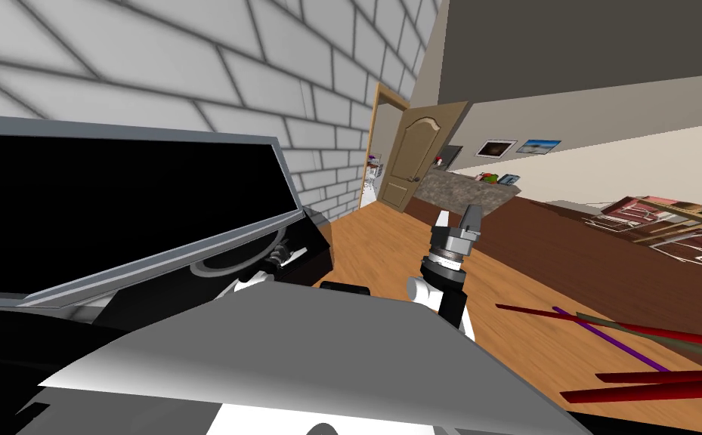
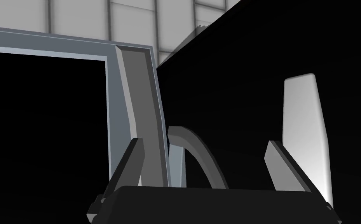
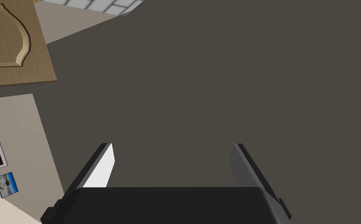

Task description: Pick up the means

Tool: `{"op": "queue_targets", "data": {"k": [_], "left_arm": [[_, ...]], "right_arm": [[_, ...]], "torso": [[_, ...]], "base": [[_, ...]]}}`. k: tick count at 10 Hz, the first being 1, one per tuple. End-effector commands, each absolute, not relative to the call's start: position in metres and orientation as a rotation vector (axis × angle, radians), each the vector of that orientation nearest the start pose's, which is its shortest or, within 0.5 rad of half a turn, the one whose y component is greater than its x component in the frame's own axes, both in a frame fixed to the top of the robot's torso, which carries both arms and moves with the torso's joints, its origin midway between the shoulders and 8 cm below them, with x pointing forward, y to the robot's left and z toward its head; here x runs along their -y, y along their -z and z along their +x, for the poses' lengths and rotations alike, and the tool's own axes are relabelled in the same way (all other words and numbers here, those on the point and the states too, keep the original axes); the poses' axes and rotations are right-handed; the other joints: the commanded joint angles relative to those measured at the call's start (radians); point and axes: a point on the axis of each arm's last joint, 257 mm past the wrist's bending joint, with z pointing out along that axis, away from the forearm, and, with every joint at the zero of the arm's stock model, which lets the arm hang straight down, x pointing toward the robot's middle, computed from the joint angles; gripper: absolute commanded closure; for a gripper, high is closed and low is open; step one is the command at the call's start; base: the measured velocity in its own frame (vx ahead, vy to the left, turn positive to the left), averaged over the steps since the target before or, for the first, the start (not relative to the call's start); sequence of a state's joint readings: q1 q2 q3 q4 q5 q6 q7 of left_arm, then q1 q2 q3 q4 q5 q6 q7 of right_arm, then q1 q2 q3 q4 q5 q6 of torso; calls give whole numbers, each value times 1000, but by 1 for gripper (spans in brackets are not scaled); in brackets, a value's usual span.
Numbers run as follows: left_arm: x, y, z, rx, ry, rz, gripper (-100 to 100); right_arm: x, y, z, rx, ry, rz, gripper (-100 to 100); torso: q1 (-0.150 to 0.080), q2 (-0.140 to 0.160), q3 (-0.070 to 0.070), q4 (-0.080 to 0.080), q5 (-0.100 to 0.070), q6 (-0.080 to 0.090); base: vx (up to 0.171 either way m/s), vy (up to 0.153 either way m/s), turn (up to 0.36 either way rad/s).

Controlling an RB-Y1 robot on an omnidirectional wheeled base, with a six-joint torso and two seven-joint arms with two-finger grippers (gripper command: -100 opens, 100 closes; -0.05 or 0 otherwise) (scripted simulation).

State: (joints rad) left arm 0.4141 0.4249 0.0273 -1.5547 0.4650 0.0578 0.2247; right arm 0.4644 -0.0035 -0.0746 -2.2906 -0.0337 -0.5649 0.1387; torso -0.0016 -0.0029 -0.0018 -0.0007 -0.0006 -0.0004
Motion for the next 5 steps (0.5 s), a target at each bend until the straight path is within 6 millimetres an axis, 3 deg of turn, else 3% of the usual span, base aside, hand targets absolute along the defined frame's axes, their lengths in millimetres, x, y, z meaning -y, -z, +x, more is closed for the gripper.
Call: {"op": "queue_targets", "data": {"k": [1,2,3,4,5], "left_arm": [[-444,420,350,-1202,920,-1905,-100],[-445,426,346,-1210,902,-1924,-100],[-460,446,330,-1209,843,-2002,-100],[-460,449,328,-1212,835,-2010,-100],[-473,464,313,-1203,785,-2079,-100]], "right_arm": [[300,-54,327,-546,-1153,532,0],[300,-54,327,-546,-1153,532,0],[300,-54,327,-546,-1153,532,0],[300,-54,327,-546,-1153,532,0],[300,-54,327,-546,-1153,532,0]], "torso": [[0,0,0,0,0,0],[0,-1,-1,0,0,0],[0,-1,0,0,0,0],[-1,-1,0,0,0,0],[-1,0,0,0,0,0]], "base": [[70,-24,-129],[62,-19,-59],[67,-40,-120],[58,-27,-48],[76,-32,-129]]}}
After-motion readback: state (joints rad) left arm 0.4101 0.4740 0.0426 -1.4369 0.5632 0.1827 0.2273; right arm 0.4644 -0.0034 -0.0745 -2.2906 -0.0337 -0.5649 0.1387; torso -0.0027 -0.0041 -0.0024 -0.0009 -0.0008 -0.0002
